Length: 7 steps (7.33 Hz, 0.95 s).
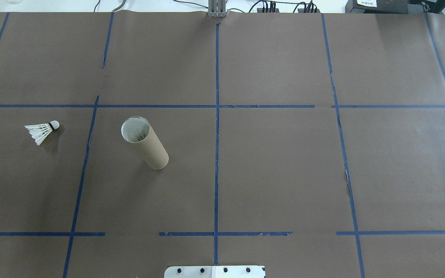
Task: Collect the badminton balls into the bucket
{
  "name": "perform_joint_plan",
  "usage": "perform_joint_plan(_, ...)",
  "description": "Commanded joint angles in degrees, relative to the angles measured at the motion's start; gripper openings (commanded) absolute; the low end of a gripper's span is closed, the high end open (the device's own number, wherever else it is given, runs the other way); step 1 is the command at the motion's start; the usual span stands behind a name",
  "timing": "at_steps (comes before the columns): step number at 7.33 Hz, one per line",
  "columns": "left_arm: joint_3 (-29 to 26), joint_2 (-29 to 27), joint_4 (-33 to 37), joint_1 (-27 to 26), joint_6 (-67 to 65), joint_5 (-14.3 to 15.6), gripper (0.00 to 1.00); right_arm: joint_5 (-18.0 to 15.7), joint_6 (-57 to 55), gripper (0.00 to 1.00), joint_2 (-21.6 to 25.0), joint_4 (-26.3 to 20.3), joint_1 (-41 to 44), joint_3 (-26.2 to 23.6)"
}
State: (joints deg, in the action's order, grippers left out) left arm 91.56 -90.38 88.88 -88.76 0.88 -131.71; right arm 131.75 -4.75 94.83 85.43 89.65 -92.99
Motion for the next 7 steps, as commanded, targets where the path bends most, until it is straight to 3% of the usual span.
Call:
perform_joint_plan(1,0.37,-0.4,0.15,-0.09,-0.09,-0.04,1.0,0.0,0.0,1.0,0.0,0.0,0.0,0.0)
perform_joint_plan(5,2.83,-5.48,2.17,-0.98,0.09,-1.26,1.0,0.0,0.0,1.0,0.0,0.0,0.0,0.0)
perform_joint_plan(6,2.83,-6.03,7.05,-0.54,-3.48,-4.14,1.0,0.0,0.0,1.0,0.0,0.0,0.0,0.0)
perform_joint_plan(7,1.96,-7.08,12.67,2.42,-17.79,-6.08,1.0,0.0,0.0,1.0,0.0,0.0,0.0,0.0)
